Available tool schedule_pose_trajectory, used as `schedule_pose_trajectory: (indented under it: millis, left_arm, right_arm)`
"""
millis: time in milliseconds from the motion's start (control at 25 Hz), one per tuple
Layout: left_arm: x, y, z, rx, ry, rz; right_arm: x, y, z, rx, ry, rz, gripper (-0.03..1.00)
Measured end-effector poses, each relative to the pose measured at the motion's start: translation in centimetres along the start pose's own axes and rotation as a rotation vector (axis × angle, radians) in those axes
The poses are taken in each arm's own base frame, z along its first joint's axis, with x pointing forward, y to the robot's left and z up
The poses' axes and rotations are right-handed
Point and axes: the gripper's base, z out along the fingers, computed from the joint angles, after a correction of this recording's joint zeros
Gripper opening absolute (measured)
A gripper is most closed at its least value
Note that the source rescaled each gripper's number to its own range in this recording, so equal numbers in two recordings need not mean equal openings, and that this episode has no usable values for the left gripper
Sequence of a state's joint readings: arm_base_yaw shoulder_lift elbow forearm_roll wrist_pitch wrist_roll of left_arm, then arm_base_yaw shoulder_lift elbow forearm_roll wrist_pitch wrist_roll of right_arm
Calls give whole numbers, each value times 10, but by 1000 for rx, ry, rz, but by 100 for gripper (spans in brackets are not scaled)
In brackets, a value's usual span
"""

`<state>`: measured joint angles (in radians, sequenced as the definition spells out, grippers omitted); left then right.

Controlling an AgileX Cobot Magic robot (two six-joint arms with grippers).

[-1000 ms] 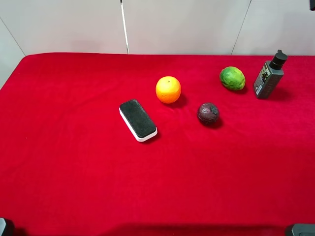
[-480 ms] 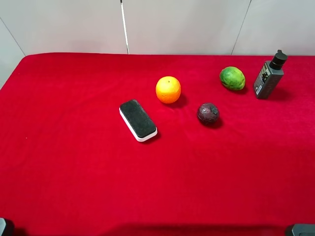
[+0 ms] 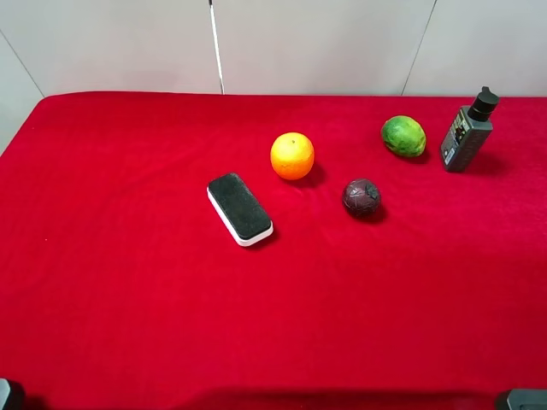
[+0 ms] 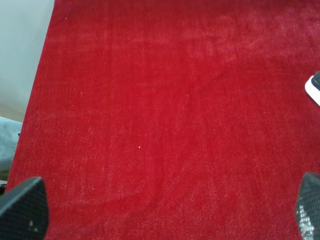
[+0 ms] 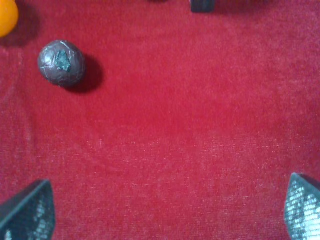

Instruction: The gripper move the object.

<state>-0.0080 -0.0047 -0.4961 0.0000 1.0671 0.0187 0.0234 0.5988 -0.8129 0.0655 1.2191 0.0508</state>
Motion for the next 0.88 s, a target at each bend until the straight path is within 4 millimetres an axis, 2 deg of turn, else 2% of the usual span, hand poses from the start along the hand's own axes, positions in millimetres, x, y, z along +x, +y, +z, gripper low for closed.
schedule_pose_trajectory:
  millis: [480,680,880]
  left_arm:
    - [0,0,0,0,0,0]
    - [0,0,0,0,0,0]
    - [0,0,0,0,0,0]
  right_arm:
    - [64,-3,-23,-21,-308,-14,100]
    - [88,-6,-18,-25,-380,-17,100]
    - [102,-7,-11,-27,-441,-20,100]
